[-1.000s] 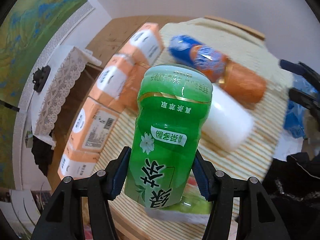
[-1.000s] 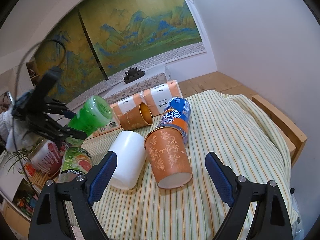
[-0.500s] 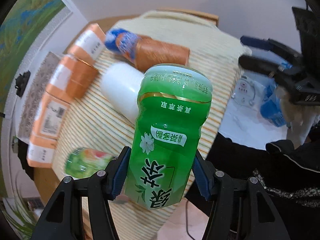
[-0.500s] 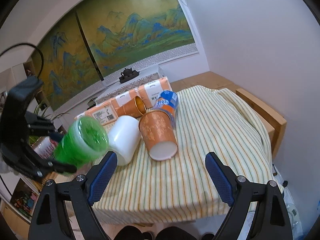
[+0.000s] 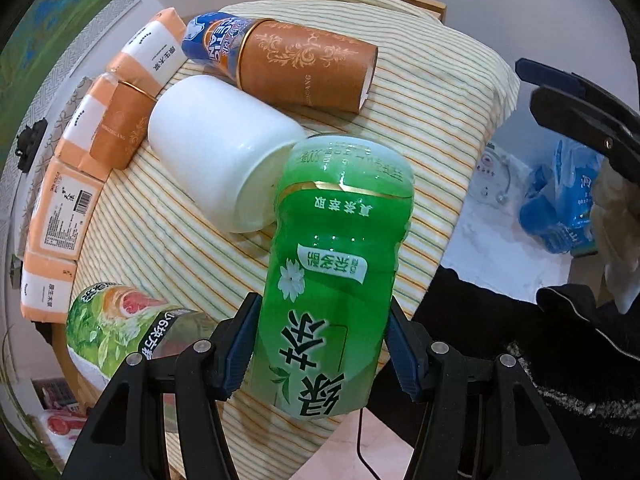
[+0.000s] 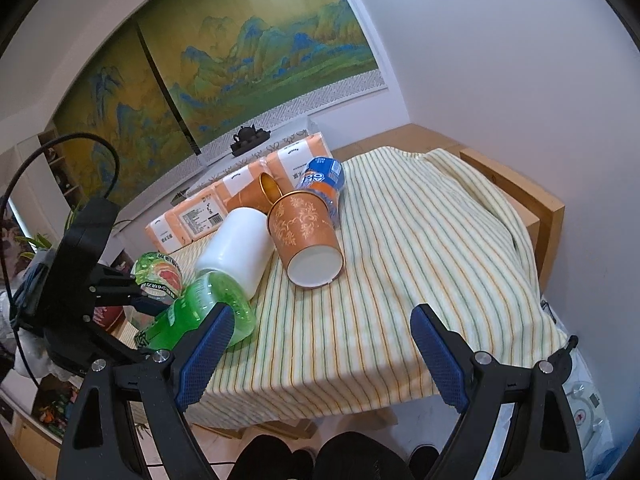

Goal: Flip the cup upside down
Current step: 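Lift the green bottle with the left gripper toward the right gripper, then grasp the green bottle with the right gripper while the left gripper releases it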

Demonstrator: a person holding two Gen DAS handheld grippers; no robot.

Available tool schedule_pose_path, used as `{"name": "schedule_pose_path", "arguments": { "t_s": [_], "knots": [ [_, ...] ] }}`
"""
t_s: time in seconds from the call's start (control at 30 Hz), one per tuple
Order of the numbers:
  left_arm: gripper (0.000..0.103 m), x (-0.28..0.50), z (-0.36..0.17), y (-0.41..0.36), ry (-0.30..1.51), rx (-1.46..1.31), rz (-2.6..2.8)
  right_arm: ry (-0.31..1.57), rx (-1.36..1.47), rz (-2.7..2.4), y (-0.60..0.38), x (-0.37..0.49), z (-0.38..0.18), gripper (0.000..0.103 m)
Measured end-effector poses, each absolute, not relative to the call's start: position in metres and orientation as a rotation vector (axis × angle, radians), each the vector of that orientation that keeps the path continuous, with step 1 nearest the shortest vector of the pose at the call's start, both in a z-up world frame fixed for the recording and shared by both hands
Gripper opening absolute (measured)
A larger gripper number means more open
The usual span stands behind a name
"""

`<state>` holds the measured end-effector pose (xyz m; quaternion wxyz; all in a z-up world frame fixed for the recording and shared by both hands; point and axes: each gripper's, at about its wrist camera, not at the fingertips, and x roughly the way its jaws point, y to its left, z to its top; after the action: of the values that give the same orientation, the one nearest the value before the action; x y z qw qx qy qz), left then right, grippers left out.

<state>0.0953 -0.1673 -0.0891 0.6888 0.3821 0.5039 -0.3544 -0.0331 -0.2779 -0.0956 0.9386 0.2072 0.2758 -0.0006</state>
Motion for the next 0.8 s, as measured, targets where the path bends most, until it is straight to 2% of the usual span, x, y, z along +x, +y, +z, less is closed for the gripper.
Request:
{"name": "schedule_pose_path", "arguments": {
  "t_s": [0.1, 0.17, 0.23, 0.6, 0.73, 0.8],
  "knots": [
    [0.065, 0.096, -0.089, -0.168, 1.128, 0.86, -0.785, 0.573, 0.427, -0.003, -0.276, -0.032, -0.097, 0.087],
    [0.075, 0.095, -0.089, -0.165, 1.125, 0.861, -0.777, 0.582, 0.435, -0.004, -0.274, -0.032, -0.098, 0.087],
    [0.079, 0.095, -0.087, -0.163, 1.12, 0.855, -0.773, 0.6, 0.447, 0.006, -0.271, -0.029, -0.099, 0.087],
    [0.081, 0.082, -0.056, -0.111, 1.04, 0.746, -0.747, 0.752, 0.701, 0.082, -0.25, -0.003, -0.113, 0.087],
    [0.081, 0.072, -0.04, -0.078, 0.975, 0.597, -0.681, 0.771, 0.726, 0.063, -0.234, 0.005, -0.113, 0.087],
    [0.085, 0.064, -0.035, -0.063, 0.936, 0.52, -0.644, 0.788, 0.748, 0.061, -0.228, 0.01, -0.115, 0.087]
  ]
}}
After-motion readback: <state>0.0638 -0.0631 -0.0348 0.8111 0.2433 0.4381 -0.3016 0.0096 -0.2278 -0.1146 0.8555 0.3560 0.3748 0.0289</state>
